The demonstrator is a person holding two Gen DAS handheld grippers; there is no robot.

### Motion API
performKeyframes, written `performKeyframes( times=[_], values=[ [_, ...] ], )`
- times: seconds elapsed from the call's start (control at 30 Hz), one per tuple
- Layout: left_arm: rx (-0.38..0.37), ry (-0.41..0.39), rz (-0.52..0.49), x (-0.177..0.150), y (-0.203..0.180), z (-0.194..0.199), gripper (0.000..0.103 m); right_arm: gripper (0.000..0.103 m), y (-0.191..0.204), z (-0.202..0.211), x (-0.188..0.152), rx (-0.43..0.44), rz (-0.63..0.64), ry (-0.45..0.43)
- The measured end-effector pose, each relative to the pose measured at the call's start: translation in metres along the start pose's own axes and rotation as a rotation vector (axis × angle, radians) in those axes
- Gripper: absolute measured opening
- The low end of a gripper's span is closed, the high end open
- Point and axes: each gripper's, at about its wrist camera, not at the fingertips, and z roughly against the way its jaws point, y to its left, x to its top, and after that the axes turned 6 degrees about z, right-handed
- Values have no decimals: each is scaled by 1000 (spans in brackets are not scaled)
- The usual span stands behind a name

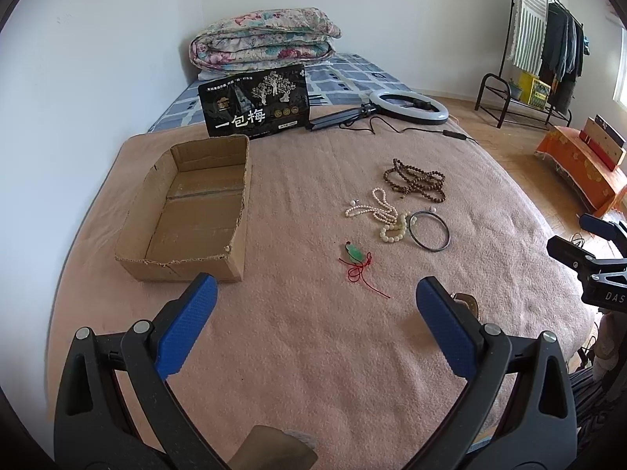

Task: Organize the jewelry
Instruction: 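Close the left gripper on the green jade pendant while the right gripper grasps the red-strap watch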

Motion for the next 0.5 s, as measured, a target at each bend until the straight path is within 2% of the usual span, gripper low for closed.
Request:
performKeyframes(
  times=[0.1,0.2,0.3,0.43,0.5],
  values=[
    [7,18,-37,-2,-8,-11,103,100,1,-7,-3,38,-3,31],
    [1,48,-32,-4,-11,-23,102,96,4,-14,-8,85,-11,62],
    [-17,62,-59,-6,-20,-32,94,87,10,-22,-12,119,4,88],
    [-38,62,-79,-4,-33,-47,93,80,15,-31,-18,158,8,125],
    [-34,65,-87,-2,-39,-60,84,75,19,-34,-18,184,15,145]
  ],
)
